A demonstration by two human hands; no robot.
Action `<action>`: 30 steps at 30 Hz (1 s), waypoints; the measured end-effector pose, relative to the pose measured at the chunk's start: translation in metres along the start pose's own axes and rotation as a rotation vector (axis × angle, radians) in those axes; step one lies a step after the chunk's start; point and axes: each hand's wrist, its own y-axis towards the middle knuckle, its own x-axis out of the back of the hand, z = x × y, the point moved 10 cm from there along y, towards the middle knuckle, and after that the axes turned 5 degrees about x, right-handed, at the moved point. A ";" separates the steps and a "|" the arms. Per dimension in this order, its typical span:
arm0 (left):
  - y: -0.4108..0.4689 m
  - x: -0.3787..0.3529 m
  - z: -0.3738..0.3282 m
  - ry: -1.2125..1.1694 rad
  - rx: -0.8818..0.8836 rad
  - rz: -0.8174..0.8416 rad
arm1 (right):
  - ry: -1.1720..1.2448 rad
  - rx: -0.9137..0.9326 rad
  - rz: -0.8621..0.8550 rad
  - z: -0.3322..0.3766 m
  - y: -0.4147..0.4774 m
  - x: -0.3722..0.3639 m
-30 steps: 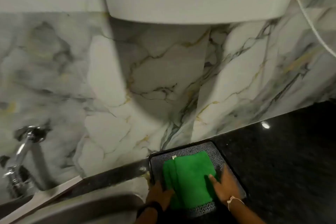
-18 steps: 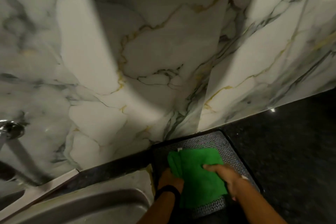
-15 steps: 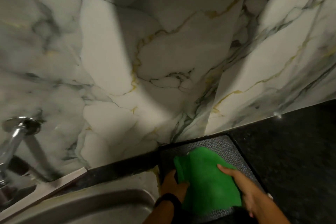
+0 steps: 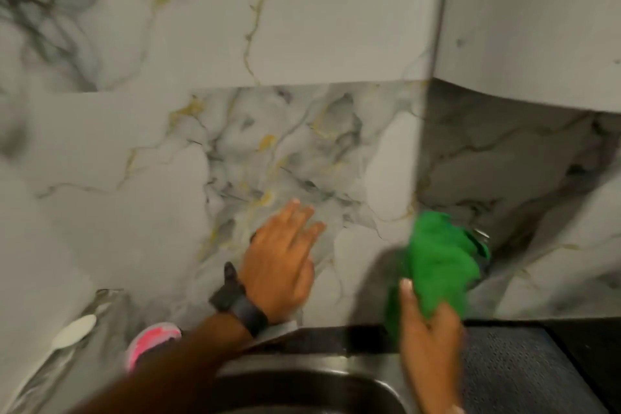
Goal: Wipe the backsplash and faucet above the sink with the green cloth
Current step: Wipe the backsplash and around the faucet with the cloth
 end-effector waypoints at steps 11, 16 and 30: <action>0.112 0.054 0.138 0.672 -0.595 -0.169 | -0.680 0.385 0.475 0.063 -0.054 -0.265; 0.111 0.049 0.149 0.647 -0.647 -0.281 | 0.220 -0.383 0.222 -0.029 -0.040 -0.247; 0.110 0.045 0.157 0.721 -0.654 -0.298 | 0.979 -1.039 0.641 -0.083 -0.088 -0.333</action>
